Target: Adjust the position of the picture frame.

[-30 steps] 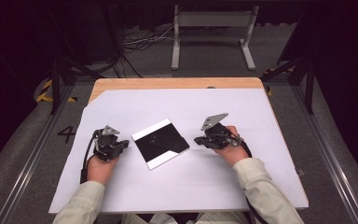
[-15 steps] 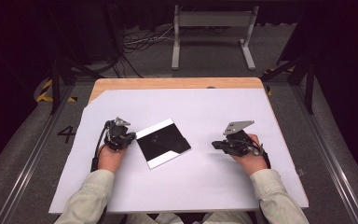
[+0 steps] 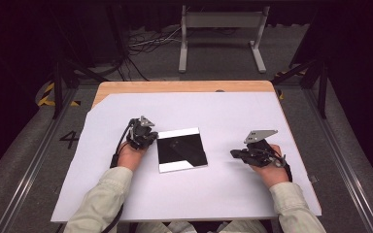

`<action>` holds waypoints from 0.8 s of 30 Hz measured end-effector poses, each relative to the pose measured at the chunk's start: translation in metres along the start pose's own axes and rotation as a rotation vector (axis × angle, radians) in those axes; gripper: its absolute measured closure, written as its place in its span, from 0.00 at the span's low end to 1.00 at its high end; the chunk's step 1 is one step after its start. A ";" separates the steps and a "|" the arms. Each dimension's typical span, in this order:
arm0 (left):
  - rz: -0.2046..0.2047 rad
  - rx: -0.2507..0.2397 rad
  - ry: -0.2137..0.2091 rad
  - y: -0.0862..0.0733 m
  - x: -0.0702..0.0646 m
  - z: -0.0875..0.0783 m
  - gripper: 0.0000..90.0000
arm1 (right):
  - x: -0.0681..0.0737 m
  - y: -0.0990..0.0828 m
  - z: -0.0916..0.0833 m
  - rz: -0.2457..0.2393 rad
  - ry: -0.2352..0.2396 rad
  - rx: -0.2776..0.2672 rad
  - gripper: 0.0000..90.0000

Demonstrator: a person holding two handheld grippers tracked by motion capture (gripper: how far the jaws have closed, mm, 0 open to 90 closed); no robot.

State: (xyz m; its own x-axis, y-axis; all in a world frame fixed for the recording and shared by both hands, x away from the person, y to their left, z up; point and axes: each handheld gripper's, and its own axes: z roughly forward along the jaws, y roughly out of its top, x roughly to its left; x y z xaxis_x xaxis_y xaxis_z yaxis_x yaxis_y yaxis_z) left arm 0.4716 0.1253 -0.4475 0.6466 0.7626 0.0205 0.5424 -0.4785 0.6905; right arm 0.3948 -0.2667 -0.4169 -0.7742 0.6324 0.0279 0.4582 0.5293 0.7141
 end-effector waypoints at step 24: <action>0.012 -0.055 -0.092 -0.006 0.005 -0.037 1.00 | 0.003 0.002 -0.007 0.041 0.006 -0.060 1.00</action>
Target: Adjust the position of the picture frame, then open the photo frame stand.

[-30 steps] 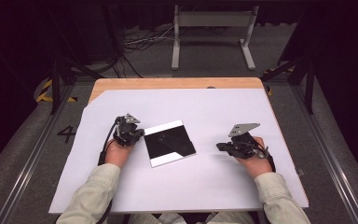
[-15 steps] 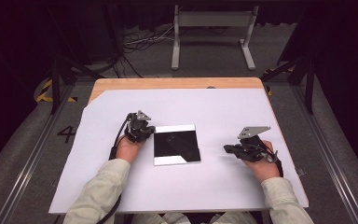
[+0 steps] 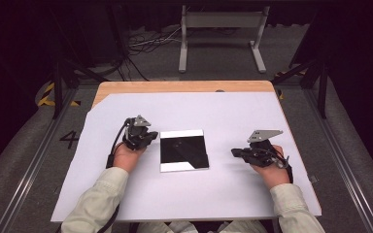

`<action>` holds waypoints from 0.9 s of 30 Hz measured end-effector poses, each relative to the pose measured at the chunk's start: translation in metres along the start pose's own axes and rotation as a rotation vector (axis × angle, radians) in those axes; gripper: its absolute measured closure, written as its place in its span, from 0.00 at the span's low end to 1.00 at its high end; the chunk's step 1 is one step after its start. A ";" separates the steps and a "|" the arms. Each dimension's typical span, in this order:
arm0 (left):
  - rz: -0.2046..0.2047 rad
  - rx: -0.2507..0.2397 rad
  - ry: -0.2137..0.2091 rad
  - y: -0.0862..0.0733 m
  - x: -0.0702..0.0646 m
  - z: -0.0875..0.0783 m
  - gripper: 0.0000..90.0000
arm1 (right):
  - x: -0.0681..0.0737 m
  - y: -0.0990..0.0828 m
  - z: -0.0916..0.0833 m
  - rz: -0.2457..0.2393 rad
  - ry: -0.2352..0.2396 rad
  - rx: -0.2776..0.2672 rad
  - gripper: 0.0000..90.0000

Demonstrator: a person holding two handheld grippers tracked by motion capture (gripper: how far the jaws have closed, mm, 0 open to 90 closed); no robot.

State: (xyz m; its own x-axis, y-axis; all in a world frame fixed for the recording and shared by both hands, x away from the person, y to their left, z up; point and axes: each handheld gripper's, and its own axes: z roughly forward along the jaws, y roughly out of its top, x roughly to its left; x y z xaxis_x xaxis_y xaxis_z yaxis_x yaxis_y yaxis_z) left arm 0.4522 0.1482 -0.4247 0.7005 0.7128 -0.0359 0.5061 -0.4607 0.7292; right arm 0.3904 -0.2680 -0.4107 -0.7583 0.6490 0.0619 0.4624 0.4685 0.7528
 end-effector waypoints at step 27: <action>0.178 0.013 -0.185 -0.007 -0.013 -0.057 0.84 | 0.007 0.019 -0.011 -0.089 0.076 -0.003 0.89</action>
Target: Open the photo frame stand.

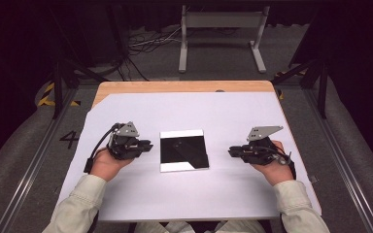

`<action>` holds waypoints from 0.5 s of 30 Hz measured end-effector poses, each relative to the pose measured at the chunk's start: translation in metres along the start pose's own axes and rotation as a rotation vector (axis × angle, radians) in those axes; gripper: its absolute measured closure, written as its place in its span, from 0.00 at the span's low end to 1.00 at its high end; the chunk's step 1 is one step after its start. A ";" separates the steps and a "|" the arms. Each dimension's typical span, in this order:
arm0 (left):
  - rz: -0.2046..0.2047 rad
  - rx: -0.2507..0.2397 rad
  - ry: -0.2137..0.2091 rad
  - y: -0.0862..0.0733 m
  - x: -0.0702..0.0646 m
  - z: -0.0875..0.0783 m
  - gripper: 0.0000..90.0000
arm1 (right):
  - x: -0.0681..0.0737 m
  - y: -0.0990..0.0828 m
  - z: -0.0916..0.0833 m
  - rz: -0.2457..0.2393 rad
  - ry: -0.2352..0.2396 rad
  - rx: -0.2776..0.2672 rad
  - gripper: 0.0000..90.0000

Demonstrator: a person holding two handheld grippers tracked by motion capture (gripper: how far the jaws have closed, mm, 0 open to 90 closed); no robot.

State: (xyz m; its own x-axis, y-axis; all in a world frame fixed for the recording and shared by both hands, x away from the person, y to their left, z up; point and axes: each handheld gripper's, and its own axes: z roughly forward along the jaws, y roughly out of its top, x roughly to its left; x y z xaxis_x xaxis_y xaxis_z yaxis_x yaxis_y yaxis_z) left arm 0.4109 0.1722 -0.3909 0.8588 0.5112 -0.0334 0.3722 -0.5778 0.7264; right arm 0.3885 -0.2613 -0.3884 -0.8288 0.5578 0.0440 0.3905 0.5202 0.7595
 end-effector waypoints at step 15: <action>-0.057 -0.012 -0.040 -0.007 0.011 -0.004 0.71 | 0.009 0.009 0.003 -0.058 0.038 0.064 0.89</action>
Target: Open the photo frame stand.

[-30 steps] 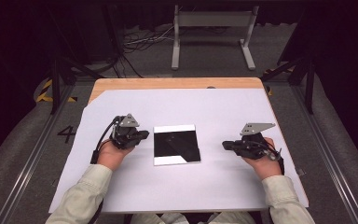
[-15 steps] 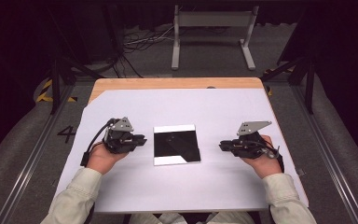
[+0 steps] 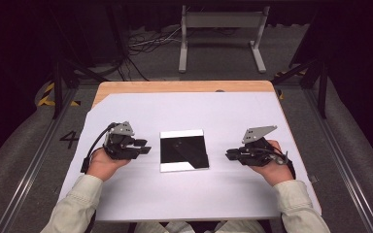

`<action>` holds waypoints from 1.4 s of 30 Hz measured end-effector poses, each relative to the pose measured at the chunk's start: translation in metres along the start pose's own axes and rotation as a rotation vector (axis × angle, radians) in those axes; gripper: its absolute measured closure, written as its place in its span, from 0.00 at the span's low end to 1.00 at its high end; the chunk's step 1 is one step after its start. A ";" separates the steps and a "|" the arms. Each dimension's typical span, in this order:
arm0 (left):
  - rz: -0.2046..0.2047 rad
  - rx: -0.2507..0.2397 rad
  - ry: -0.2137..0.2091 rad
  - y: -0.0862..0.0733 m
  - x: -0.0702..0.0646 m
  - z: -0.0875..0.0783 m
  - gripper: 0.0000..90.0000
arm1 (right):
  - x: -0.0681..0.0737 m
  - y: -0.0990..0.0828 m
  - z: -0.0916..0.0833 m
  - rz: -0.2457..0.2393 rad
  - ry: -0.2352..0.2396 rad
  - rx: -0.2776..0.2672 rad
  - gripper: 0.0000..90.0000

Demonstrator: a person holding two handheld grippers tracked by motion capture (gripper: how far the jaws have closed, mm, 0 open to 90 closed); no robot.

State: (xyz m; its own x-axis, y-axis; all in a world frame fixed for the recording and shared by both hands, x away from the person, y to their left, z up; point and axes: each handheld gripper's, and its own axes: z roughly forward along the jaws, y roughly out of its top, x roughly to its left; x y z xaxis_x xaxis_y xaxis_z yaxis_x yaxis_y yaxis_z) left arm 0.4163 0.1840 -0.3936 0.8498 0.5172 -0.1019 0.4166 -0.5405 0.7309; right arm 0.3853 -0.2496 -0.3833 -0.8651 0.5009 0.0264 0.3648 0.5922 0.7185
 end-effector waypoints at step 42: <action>-0.044 0.011 0.020 -0.020 -0.002 -0.007 0.61 | 0.013 0.011 0.060 -0.044 0.121 0.222 0.87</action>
State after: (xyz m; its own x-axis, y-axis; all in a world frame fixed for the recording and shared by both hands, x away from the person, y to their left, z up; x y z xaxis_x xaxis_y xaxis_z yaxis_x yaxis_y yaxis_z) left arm 0.4041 0.1987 -0.4030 0.8238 0.5540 -0.1201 0.4570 -0.5239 0.7188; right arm 0.3987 -0.1984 -0.4168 -0.9118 0.4004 0.0913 0.3812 0.7422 0.5513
